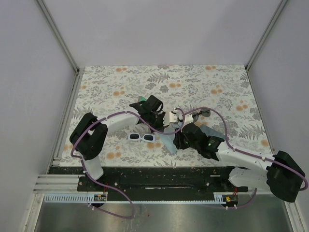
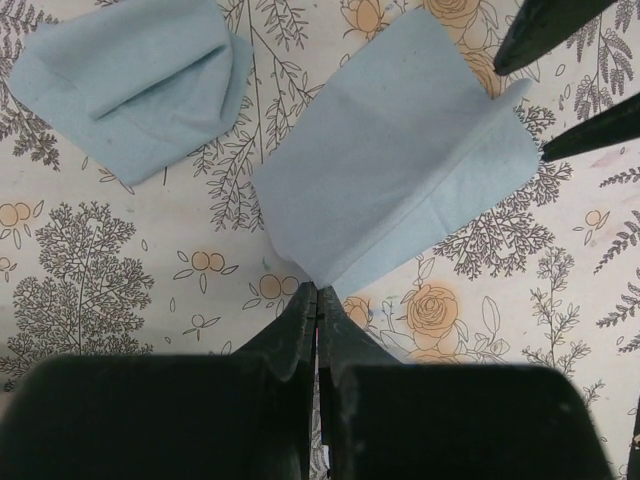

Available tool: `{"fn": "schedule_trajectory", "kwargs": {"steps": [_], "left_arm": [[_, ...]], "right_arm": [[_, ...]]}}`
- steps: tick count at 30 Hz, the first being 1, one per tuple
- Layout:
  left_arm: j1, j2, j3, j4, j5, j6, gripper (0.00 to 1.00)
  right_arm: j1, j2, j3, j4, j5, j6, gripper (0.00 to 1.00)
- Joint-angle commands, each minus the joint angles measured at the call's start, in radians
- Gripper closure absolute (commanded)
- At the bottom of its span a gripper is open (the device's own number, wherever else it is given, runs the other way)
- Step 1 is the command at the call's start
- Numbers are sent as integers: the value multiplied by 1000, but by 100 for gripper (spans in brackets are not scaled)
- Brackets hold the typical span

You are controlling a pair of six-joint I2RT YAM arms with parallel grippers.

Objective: Organize the sunglasses
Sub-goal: Pick up the glasses cleaning cloth from the center of the board.

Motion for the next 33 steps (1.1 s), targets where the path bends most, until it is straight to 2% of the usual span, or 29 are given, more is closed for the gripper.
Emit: {"fn": "schedule_trajectory", "kwargs": {"steps": [1, 6, 16, 23, 31, 33], "left_arm": [[20, 0, 4, 40, 66, -1, 100], [30, 16, 7, 40, 89, 13, 100], [33, 51, 47, 1, 114, 16, 100], [36, 56, 56, 1, 120, 11, 100], [43, 66, 73, 0, 127, -10, 100], [43, 68, 75, -6, 130, -9, 100]], "right_arm": [[48, 23, -20, 64, 82, 34, 59], [65, 41, -35, 80, 116, 56, 59], [94, 233, 72, 26, 162, 34, 62], [103, 239, 77, 26, 167, 25, 62], [113, 284, 100, 44, 108, -18, 69], [116, 296, 106, 49, 101, -29, 76]]}}
